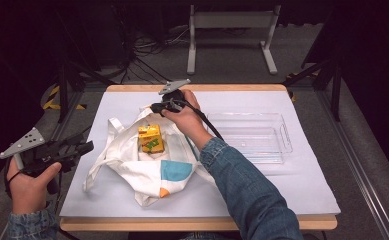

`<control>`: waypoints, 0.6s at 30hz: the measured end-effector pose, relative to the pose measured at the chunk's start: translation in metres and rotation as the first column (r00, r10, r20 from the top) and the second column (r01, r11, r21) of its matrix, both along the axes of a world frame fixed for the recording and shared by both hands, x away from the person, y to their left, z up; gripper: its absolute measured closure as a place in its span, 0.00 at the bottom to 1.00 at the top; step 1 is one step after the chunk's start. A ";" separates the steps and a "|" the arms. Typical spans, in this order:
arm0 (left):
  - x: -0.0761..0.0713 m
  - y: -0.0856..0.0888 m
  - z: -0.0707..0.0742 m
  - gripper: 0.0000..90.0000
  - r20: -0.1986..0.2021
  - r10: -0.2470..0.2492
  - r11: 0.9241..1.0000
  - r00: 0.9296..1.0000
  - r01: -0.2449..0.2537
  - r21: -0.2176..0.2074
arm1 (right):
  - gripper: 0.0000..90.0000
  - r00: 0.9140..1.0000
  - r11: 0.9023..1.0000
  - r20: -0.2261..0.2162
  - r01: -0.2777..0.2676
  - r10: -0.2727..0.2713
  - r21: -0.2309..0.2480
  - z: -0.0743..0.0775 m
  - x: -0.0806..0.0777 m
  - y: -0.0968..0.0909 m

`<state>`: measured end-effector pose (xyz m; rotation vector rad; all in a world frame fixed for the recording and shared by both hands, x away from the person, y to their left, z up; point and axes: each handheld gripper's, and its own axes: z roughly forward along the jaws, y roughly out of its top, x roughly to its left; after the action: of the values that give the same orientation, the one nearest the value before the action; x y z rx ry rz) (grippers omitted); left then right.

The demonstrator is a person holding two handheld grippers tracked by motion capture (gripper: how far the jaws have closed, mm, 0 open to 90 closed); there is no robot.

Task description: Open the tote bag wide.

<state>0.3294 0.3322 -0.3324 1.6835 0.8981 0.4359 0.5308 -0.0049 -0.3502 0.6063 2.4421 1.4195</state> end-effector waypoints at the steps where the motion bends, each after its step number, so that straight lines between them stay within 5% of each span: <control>1: 0.000 0.000 0.000 0.49 0.000 0.000 1.000 1.000 0.000 0.000 | 0.93 1.000 1.000 0.000 0.000 0.000 0.000 0.000 0.000 0.000; 7: -0.001 0.002 -0.001 0.49 0.002 -0.006 1.000 1.000 0.006 -0.008 | 0.94 1.000 1.000 0.004 -0.023 0.023 -0.004 -0.003 0.017 0.020; 9: 0.000 0.002 -0.003 0.49 -0.002 -0.006 1.000 1.000 0.006 -0.007 | 0.94 0.999 1.000 -0.025 -0.020 0.020 -0.010 -0.012 0.025 0.025; 18: 0.001 0.001 -0.003 0.50 -0.006 -0.008 1.000 1.000 0.008 -0.011 | 0.97 0.995 0.998 -0.092 -0.044 0.040 -0.048 -0.033 0.025 0.026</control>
<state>0.3299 0.3337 -0.3350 1.6790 0.8969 0.4199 0.5561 0.0210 -0.3828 0.6248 2.5673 1.3700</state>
